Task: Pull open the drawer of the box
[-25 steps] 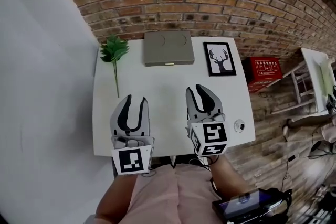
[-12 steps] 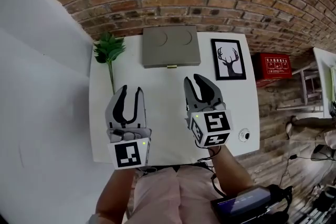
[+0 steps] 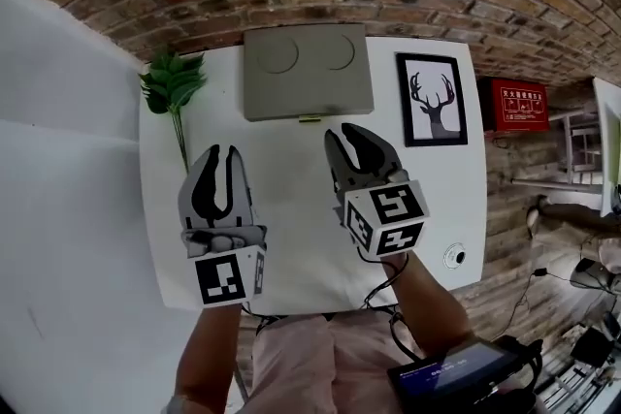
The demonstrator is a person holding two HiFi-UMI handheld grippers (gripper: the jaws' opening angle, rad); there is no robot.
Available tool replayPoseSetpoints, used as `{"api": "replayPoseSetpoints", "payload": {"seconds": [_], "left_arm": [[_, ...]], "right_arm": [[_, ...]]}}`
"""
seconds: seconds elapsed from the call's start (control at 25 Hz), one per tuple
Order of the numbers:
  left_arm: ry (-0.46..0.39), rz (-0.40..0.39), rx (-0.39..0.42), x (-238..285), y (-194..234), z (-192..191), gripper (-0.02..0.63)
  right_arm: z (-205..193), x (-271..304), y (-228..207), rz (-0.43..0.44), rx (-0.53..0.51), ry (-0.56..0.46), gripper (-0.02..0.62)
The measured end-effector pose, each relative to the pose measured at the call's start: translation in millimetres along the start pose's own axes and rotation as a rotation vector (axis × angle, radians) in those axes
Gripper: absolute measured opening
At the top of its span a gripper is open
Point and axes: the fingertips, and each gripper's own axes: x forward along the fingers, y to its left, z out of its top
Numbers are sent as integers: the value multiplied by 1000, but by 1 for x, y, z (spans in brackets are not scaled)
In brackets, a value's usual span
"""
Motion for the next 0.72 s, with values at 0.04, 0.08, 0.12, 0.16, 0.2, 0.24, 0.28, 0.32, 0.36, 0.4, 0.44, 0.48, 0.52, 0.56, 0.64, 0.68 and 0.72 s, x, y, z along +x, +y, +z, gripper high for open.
{"api": "replayPoseSetpoints", "payload": {"seconds": [0.04, 0.08, 0.12, 0.16, 0.2, 0.24, 0.28, 0.32, 0.36, 0.4, 0.44, 0.48, 0.52, 0.56, 0.64, 0.68, 0.72], "left_arm": [[8, 4, -5, 3, 1, -6, 67], [17, 9, -9, 6, 2, -11, 55], [25, 13, -14, 9, 3, -17, 46], [32, 18, -19, 11, 4, -22, 29], [38, 22, -25, 13, 6, -26, 15], [43, 27, -30, 15, 8, -31, 8], [49, 30, -34, 17, 9, -34, 8], [54, 34, -37, 19, 11, -37, 8], [59, 36, -38, 21, 12, -40, 8], [63, 39, -40, 22, 13, -43, 8], [67, 43, -42, 24, 15, -45, 8], [72, 46, -44, 26, 16, -48, 8], [77, 50, -45, 27, 18, -51, 8], [82, 53, -47, 28, 20, -53, 8], [91, 58, -51, 30, 23, -58, 8], [94, 59, -52, 31, 24, -59, 8], [97, 59, -53, 32, 24, -61, 8]], "right_arm": [[-5, 5, -1, 7, 12, 14, 104], [-10, 10, -3, 17, 28, 29, 103], [-15, 15, -4, 28, 49, 44, 103], [-20, 20, -5, 39, 73, 59, 103], [-25, 25, -6, 50, 98, 74, 103], [-29, 30, -7, 60, 122, 89, 103], [-34, 35, -8, 67, 143, 104, 103], [-37, 39, -9, 74, 162, 121, 103], [-41, 43, -10, 80, 178, 137, 103], [-45, 46, -11, 85, 191, 155, 104], [-49, 50, -12, 91, 204, 172, 104], [-53, 52, -12, 96, 217, 187, 104], [-56, 55, -12, 101, 230, 199, 104], [-59, 57, -13, 105, 243, 209, 104], [-62, 61, -13, 111, 259, 222, 103], [-62, 63, -13, 114, 264, 225, 100], [-61, 65, -13, 118, 273, 229, 100]]}}
